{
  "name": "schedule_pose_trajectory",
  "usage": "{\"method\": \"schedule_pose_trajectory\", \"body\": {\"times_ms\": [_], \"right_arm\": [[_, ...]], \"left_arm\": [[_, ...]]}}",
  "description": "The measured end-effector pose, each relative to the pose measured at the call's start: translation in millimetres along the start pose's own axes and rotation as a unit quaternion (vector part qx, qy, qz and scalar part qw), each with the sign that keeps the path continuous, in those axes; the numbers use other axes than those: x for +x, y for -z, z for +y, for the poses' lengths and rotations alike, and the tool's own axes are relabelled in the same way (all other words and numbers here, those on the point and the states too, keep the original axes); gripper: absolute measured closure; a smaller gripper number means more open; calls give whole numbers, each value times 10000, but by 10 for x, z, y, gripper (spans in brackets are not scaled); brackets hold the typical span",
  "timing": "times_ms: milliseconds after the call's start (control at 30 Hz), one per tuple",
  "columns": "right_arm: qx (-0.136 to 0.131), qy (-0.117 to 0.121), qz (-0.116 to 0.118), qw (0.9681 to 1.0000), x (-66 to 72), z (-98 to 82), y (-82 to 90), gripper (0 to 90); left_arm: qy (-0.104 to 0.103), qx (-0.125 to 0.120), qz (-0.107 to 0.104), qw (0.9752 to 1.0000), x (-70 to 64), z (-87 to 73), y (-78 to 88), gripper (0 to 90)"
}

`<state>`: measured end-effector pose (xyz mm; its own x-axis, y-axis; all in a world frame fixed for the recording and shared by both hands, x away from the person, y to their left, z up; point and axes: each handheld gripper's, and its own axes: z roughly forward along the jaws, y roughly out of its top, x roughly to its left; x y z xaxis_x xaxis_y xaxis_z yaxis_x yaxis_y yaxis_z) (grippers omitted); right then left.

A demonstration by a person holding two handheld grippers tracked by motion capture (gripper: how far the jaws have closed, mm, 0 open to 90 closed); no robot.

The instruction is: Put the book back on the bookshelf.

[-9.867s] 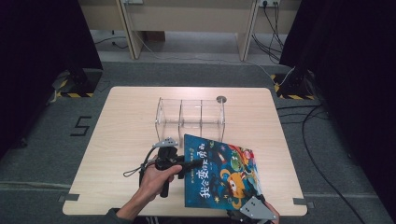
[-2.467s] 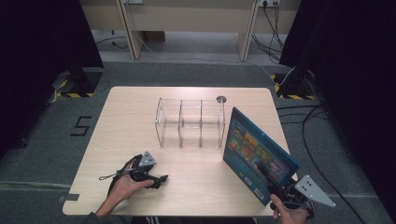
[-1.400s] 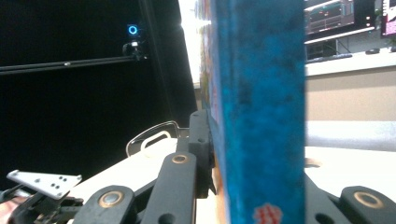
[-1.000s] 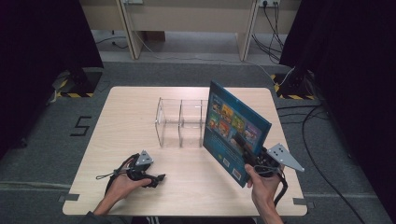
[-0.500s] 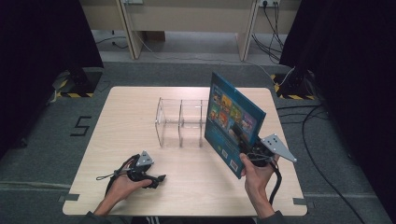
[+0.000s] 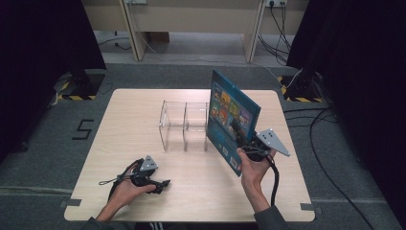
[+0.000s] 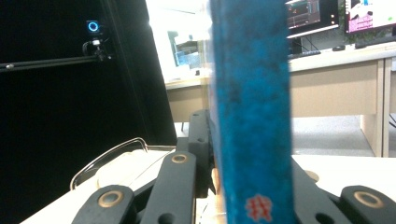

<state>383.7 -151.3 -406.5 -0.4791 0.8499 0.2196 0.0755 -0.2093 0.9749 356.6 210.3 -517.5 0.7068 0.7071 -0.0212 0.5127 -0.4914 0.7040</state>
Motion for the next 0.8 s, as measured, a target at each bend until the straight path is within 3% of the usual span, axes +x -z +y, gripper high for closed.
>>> {"method": "schedule_pose_trajectory", "body": {"times_ms": [633,800], "right_arm": [[-140,90,-270,9995,-13,-35,-234,813],[-158,-28,-300,9994,-16,-79,-285,811]], "left_arm": [[-25,2,-23,10000,-12,3,-3,145],[-28,0,-20,10000,-13,3,-3,145]]}}
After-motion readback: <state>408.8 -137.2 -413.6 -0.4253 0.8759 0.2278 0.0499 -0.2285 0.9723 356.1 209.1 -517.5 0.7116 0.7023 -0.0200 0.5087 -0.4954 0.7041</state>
